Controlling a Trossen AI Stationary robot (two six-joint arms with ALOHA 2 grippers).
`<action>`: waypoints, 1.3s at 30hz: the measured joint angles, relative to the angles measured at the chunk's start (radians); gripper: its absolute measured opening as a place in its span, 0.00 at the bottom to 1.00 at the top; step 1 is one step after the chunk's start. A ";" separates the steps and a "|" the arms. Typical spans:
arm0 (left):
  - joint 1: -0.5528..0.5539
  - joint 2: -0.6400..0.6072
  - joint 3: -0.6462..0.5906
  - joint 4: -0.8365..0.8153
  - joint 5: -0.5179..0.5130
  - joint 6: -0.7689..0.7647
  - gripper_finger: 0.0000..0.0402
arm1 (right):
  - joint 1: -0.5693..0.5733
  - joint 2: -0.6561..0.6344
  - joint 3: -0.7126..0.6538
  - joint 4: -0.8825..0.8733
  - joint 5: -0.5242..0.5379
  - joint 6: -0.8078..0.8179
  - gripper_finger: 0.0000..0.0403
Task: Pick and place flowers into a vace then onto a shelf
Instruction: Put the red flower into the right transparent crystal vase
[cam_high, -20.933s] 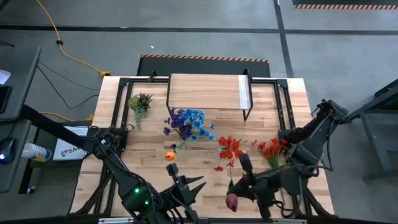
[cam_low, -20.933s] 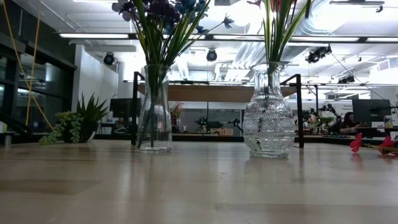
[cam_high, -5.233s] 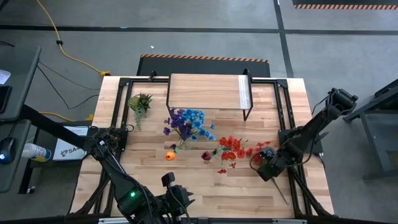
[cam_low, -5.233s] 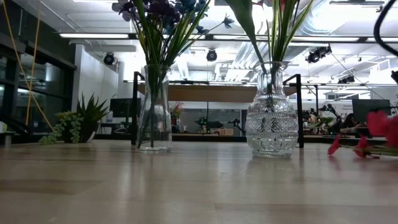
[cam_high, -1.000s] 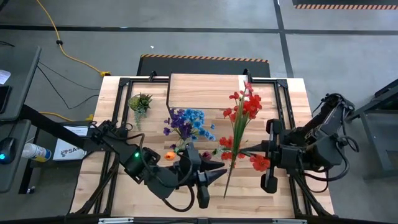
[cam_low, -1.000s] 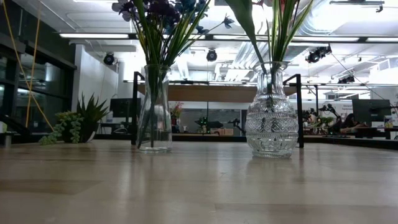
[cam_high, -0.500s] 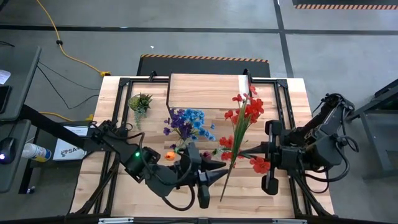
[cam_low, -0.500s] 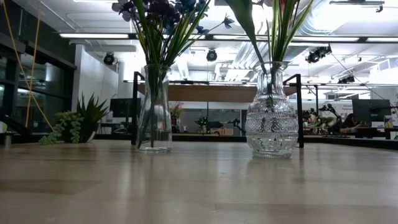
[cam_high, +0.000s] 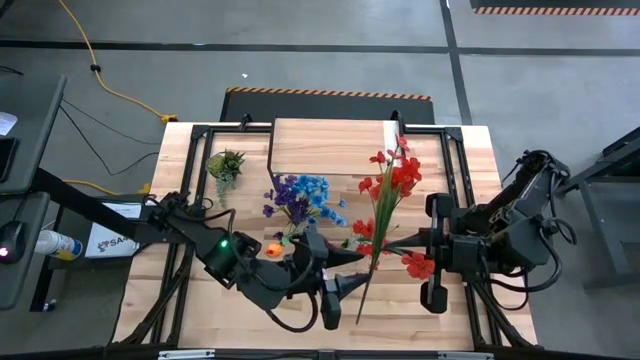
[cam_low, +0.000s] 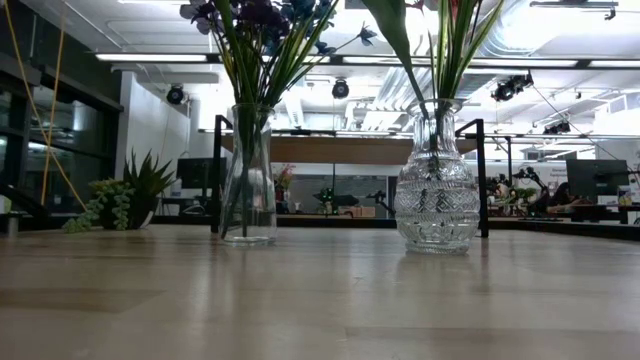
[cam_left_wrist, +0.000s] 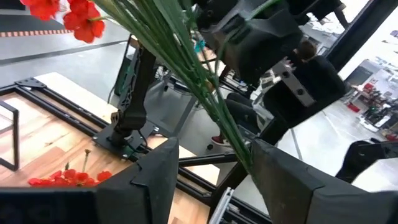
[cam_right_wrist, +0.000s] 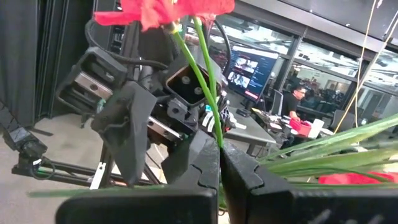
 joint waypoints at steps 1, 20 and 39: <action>0.001 0.000 0.000 -0.004 0.004 -0.004 0.59 | 0.000 0.000 0.000 0.000 -0.002 -0.001 0.00; 0.060 0.001 0.000 -0.036 0.104 -0.030 0.60 | 0.000 0.000 0.000 0.000 -0.001 -0.002 0.00; 0.067 0.002 0.000 -0.054 0.161 -0.019 0.11 | 0.000 0.000 0.000 -0.010 0.001 0.000 0.00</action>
